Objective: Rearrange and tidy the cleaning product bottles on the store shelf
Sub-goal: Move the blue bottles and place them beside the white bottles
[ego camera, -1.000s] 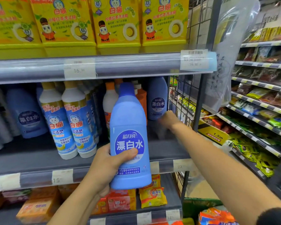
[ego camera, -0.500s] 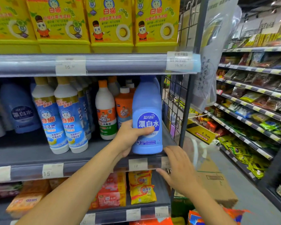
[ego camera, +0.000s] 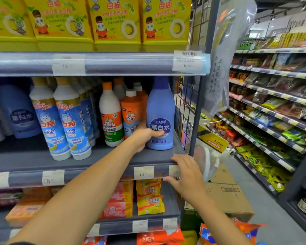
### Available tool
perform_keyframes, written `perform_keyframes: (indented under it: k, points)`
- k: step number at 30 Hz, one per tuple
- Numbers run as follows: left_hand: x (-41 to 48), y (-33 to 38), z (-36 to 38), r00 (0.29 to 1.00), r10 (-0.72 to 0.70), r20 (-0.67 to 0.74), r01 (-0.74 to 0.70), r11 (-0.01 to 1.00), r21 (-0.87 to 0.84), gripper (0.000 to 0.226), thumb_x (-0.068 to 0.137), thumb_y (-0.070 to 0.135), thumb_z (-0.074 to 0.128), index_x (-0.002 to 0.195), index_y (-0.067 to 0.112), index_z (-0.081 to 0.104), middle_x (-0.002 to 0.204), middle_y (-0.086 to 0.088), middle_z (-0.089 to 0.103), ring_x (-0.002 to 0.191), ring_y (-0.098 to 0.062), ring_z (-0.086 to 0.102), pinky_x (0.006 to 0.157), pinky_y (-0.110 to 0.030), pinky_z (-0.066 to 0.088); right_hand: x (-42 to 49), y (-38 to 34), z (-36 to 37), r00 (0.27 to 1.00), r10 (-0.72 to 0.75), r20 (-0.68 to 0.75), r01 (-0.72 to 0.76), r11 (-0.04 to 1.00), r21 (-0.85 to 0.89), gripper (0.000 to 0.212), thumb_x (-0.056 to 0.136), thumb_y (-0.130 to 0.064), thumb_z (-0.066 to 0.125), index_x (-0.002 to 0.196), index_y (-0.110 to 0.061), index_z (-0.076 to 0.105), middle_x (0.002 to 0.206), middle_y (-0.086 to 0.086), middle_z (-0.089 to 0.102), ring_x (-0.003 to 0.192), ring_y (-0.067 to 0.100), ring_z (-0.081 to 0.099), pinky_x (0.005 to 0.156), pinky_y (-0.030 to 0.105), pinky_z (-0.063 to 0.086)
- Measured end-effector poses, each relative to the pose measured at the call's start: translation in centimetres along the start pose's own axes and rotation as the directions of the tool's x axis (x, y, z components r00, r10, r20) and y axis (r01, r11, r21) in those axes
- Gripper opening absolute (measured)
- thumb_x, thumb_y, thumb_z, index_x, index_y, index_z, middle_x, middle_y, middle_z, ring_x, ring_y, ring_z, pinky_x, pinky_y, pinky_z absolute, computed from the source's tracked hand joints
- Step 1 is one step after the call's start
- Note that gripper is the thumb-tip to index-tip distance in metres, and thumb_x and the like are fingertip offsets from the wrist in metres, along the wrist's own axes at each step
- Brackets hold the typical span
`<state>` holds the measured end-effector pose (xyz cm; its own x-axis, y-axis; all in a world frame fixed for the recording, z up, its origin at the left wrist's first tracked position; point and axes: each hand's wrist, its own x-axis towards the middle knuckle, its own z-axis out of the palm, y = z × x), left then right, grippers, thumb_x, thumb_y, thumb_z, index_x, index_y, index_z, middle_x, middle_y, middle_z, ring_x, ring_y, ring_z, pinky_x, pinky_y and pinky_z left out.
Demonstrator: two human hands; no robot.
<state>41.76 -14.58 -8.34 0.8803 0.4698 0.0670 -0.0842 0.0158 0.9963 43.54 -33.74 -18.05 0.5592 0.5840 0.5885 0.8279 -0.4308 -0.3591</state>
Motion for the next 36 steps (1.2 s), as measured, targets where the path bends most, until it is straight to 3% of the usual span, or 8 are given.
perform_keyframes:
  k: [4,7,10,14,17,21,26,36]
  points:
    - [-0.1,0.2,0.3,1.000,-0.007,-0.030,0.008,0.999,0.043,0.049,0.065,-0.005,0.082,0.099,0.023,0.061,0.101,0.005,0.071,0.106,-0.020,0.064,0.096,-0.035,0.049,0.0,-0.3,-0.2,1.000,0.003,-0.003,-0.003,1.000,-0.003,0.062,0.066,-0.048,0.080,0.116,-0.022,0.056,0.119,-0.004,0.059,0.117,0.017,0.049,0.102,0.032,0.036]
    - [-1.9,-0.6,1.5,0.966,0.032,-0.258,0.039,0.964,0.263,0.070,0.056,0.007,0.090,0.115,0.018,0.053,0.109,0.003,0.064,0.104,-0.019,0.062,0.087,-0.031,0.050,-0.1,-0.4,-0.2,1.000,0.003,0.002,-0.003,1.000,-0.004,0.062,0.067,-0.048,0.080,0.118,-0.023,0.055,0.121,-0.005,0.058,0.119,0.016,0.048,0.103,0.031,0.035]
    - [-4.0,-1.9,3.5,0.886,0.196,-0.420,0.032,0.879,0.477,0.082,0.048,0.029,0.095,0.110,0.018,0.043,0.112,0.002,0.058,0.099,-0.018,0.059,0.076,-0.027,0.051,-0.2,-0.4,-0.1,1.000,0.001,-0.015,-0.001,1.000,0.007,0.064,0.067,-0.047,0.081,0.120,-0.021,0.056,0.123,-0.004,0.058,0.121,0.017,0.047,0.105,0.031,0.035]
    - [-3.1,-1.1,5.8,0.831,0.171,-0.529,0.121,0.873,0.473,0.107,0.050,0.037,0.094,0.131,0.005,0.032,0.136,-0.017,0.044,0.125,-0.035,0.047,0.099,-0.044,0.047,-0.2,-0.4,-0.1,1.000,-0.012,-0.029,0.012,1.000,0.012,0.063,0.066,-0.044,0.083,0.118,-0.018,0.058,0.121,-0.002,0.059,0.120,0.018,0.049,0.102,0.027,0.034]
    - [-2.0,-0.7,7.4,0.794,0.217,-0.567,0.164,0.823,0.544,0.129,0.052,0.039,0.093,0.147,0.010,0.011,0.143,-0.020,0.036,0.129,-0.041,0.041,0.100,-0.052,0.044,-0.1,-0.5,-0.1,0.999,-0.024,-0.028,0.024,0.999,0.027,0.062,0.066,-0.042,0.084,0.116,-0.017,0.059,0.119,-0.001,0.060,0.117,0.019,0.051,0.101,0.032,0.039]
    - [0.2,-1.0,7.7,0.767,0.304,-0.564,0.160,0.762,0.628,0.126,0.054,0.040,0.091,0.147,0.007,0.014,0.139,-0.022,0.038,0.121,-0.043,0.048,0.092,-0.049,0.048,0.0,-0.1,0.2,0.997,-0.056,-0.045,0.056,0.998,0.013,0.061,0.062,-0.039,0.087,0.112,-0.014,0.062,0.116,0.002,0.062,0.112,0.023,0.055,0.098,0.036,0.043]
    - [3.5,-1.0,6.8,0.811,0.229,-0.538,0.180,0.778,0.602,0.122,0.051,0.050,0.090,0.142,0.007,0.020,0.143,-0.016,0.040,0.129,-0.034,0.045,0.101,-0.041,0.043,-0.1,0.1,0.5,0.996,-0.062,-0.063,0.061,0.998,-0.014,0.065,0.059,-0.043,0.087,0.111,-0.016,0.062,0.115,0.001,0.063,0.112,0.022,0.056,0.098,0.036,0.044]
    - [6.8,-2.4,6.5,0.792,0.208,-0.574,0.160,0.837,0.524,0.103,0.050,0.055,0.088,0.127,0.006,0.041,0.127,-0.014,0.057,0.114,-0.035,0.059,0.085,-0.039,0.050,0.0,0.2,0.3,0.996,-0.061,-0.062,0.058,0.997,-0.054,0.066,0.056,-0.047,0.087,0.109,-0.017,0.064,0.112,0.000,0.065,0.109,0.023,0.060,0.097,0.037,0.044]
